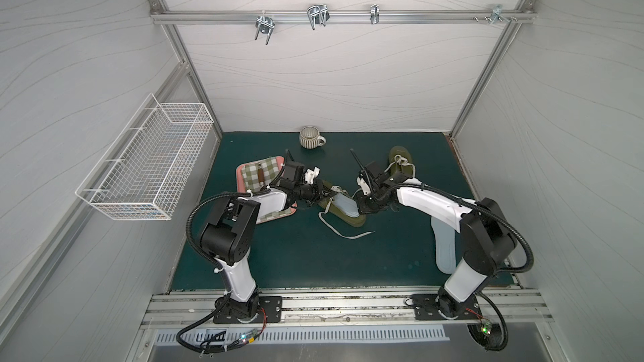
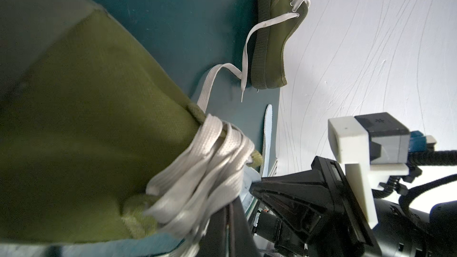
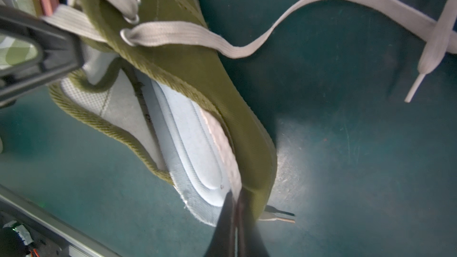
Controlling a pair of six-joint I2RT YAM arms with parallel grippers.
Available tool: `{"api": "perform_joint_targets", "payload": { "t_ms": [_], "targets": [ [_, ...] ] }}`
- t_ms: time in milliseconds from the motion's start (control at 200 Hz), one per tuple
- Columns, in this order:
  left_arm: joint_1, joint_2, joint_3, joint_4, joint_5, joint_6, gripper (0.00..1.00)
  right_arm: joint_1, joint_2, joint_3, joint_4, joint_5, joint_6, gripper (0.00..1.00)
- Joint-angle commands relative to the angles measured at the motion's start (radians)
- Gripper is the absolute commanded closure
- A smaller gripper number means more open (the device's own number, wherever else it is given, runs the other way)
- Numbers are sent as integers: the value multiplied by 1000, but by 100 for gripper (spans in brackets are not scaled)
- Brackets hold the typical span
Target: Insert the insole into the shoe
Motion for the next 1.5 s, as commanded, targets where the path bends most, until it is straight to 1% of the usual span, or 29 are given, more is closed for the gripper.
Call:
{"api": "perform_joint_targets", "payload": {
  "t_ms": [0, 100, 490, 620, 735, 890, 1025, 1150, 1250, 1320, 1390, 1425, 1495],
  "targets": [
    [-1, -34, -1, 30, 8, -10, 100, 39, 38, 60, 14, -31, 1, 99],
    [-1, -34, -5, 34, 11, -12, 100, 62, 71, 99, 9, -17, -9, 100],
    [-1, -35, -17, 63, 32, -29, 100, 90, 161, 181, 19, 24, -10, 100],
    [-1, -41, -25, 71, 33, -35, 100, 97, 187, 185, 35, 33, 1, 100],
    [0, -42, -31, 77, 33, -38, 100, 97, 208, 178, 50, 72, 8, 100],
    [-1, -48, -38, 81, 30, -40, 100, 66, 230, 134, 70, 109, 26, 100],
    [-1, -54, -42, 69, 28, -34, 100, 54, 215, 89, 55, 188, 28, 100],
    [-1, -60, -37, 51, 20, -23, 100, 72, 212, 102, -1, 322, -9, 100],
    [-1, -60, -37, 45, 17, -24, 100, 75, 220, 124, -29, 373, -29, 100],
    [-1, -60, -35, 39, 18, -20, 100, 91, 220, 152, -52, 394, -50, 89],
    [-1, -60, -32, 39, 17, -19, 100, 126, 217, 187, -76, 435, -74, 75],
    [-1, -58, -31, 38, 15, -20, 100, 145, 218, 206, -92, 446, -82, 73],
    [-1, -53, -31, 40, 17, -21, 100, 176, 217, 237, -124, 467, -87, 71]
  ]
}}
